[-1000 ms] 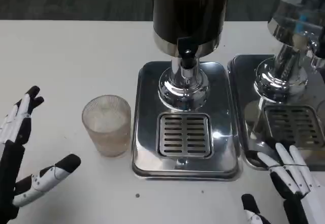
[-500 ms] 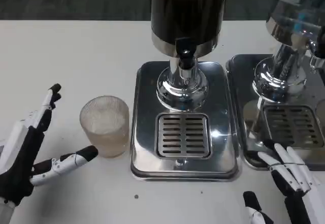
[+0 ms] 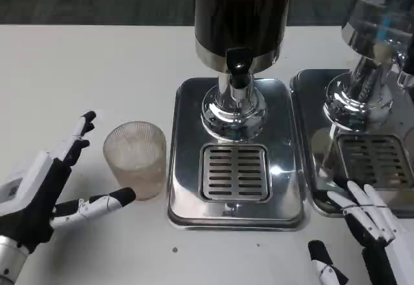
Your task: Grasp the cup under the faucet to collect the drink, then remove the cup.
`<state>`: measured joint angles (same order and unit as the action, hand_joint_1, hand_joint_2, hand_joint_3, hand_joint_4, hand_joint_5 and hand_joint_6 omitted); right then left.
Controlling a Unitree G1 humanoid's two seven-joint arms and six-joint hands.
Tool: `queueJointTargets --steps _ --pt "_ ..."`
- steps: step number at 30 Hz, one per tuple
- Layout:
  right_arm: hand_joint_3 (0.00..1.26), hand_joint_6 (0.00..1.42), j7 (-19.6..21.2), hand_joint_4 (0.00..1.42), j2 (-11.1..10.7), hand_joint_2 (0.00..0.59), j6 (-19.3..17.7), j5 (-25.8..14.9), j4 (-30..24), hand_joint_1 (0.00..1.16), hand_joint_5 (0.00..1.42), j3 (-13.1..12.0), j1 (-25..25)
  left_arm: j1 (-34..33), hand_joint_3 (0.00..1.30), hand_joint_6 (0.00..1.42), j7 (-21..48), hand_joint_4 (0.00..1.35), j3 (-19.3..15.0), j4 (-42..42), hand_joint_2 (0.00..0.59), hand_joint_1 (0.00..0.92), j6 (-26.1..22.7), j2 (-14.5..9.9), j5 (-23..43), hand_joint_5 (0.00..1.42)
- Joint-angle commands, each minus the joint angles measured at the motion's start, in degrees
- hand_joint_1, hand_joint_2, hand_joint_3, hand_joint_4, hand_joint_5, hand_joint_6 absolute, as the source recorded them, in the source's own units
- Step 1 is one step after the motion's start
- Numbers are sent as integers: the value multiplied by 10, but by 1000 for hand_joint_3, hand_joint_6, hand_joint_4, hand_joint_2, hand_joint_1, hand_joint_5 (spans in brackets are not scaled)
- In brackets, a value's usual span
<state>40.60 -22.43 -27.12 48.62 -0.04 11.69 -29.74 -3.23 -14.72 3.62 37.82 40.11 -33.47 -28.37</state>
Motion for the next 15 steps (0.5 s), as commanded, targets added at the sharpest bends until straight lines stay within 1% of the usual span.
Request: queueJointTargets --steps 1,4,8,14,15 --pt "290 318 0 121 4 426 -4 -6 3 251 108 1 -4 -24 2 189 10 77 15 22 15 226 3 -7 -7 200" --pt "302 320 4 129 7 428 -1 -2 1 261 112 1 -7 -39 13 197 8 78 26 34 23 257 -4 -6 -14 213" --pt "317 321 9 142 9 430 2 10 -4 283 133 3 -12 -56 14 208 8 87 34 51 23 261 -9 -4 -17 226" --pt "323 322 10 142 16 432 3 15 -7 295 134 1 -18 -78 14 214 17 98 47 71 18 261 -14 1 -13 230" --pt "330 328 9 142 17 429 3 15 -8 312 133 1 -18 -80 14 214 17 98 49 73 18 261 -13 2 -12 230"
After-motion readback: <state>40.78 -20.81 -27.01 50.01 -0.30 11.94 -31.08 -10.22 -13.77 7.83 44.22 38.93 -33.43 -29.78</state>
